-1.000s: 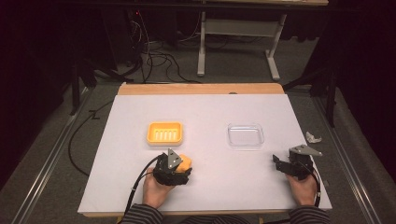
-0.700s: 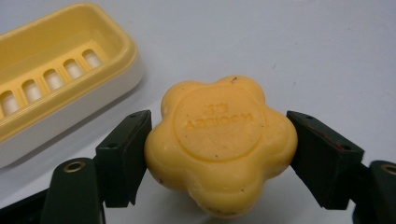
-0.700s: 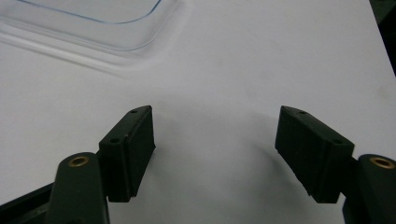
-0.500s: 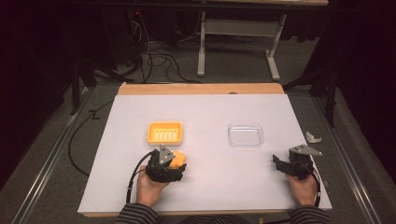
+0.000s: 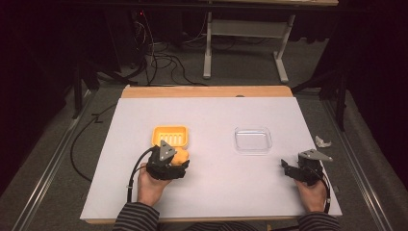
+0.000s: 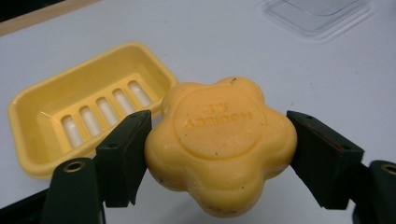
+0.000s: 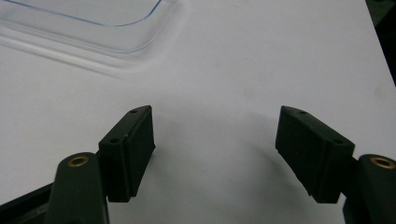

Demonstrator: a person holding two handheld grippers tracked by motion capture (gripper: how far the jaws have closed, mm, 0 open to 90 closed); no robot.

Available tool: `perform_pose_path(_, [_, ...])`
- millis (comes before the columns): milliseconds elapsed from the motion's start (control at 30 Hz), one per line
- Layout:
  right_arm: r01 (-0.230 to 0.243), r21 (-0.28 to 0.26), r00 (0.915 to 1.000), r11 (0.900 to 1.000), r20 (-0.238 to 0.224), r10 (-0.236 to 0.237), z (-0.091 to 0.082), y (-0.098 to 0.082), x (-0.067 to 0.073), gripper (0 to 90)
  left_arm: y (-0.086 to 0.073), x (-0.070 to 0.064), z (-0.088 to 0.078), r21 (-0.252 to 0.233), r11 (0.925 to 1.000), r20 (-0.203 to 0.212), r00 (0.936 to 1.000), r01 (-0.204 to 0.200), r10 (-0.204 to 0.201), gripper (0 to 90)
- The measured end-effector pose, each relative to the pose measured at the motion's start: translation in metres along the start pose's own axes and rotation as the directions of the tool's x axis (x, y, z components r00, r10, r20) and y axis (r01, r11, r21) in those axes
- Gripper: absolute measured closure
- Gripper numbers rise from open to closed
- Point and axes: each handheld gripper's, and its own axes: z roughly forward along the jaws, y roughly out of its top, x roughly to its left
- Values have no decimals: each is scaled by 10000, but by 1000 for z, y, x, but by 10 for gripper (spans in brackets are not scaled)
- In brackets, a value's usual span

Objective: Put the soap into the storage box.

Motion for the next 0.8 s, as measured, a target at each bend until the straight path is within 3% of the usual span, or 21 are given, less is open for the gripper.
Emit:
perform_pose_path(233, [12,-12,10000,10000,47,-12,0,0,1,283,14,-3,8,-101,9999,-69,10000,20,-21,261])
perform_pose_path(433, [4,-5,10000,10000,54,-4,0,0,1,283,28,-6,17,-299,9978,-211,9980,585,-591,261])
perform_pose_path(600, [32,15,10000,10000,37,-32,0,0,1,282,39,-8,25,-577,9971,-160,9986,502,-512,261])
perform_pose_path(633, [25,28,10000,10000,36,-25,0,0,1,283,41,-8,27,-615,9958,-195,9974,679,-692,261])
perform_pose_path(800, [7,22,10000,10000,32,-8,0,0,1,283,49,-5,41,-819,9937,-411,9959,771,-806,261])
